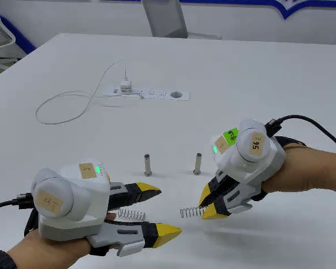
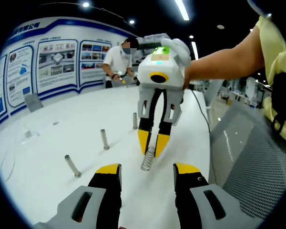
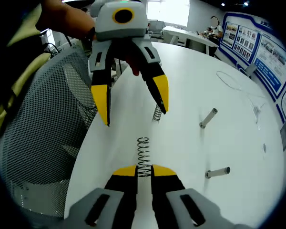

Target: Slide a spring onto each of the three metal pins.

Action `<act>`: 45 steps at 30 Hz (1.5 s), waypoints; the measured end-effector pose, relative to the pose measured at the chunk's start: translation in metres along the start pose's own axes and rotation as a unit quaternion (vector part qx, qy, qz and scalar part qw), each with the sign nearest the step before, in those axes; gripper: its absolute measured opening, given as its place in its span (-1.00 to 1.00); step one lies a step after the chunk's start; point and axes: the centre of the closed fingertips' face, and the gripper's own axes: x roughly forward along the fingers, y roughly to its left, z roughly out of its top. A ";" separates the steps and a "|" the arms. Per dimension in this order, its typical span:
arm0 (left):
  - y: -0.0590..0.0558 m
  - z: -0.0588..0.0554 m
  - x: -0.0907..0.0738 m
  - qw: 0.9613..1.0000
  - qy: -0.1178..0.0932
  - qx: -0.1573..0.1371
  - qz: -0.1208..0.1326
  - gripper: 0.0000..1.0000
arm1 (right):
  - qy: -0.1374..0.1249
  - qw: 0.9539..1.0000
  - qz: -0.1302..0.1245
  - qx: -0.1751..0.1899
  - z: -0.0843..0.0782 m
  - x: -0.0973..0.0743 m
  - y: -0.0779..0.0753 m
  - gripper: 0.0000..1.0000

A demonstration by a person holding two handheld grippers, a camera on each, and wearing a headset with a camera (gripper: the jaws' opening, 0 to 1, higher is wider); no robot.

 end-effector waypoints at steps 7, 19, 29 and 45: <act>-0.007 -0.002 0.006 1.000 0.007 0.012 -0.018 -0.25 | -0.006 1.000 0.003 -0.009 0.014 -0.002 0.009 -0.77; -0.016 -0.005 0.009 0.998 0.011 0.039 -0.038 -0.70 | -0.014 1.000 0.001 -0.022 0.028 -0.006 0.016 -0.77; -0.019 -0.002 0.009 0.998 0.004 0.045 -0.047 -0.80 | -0.020 1.000 -0.004 -0.021 0.028 -0.009 0.017 -0.76; -0.017 0.002 0.006 0.999 -0.006 0.033 -0.042 -0.80 | -0.070 0.997 -0.007 0.015 0.040 -0.022 0.016 -0.77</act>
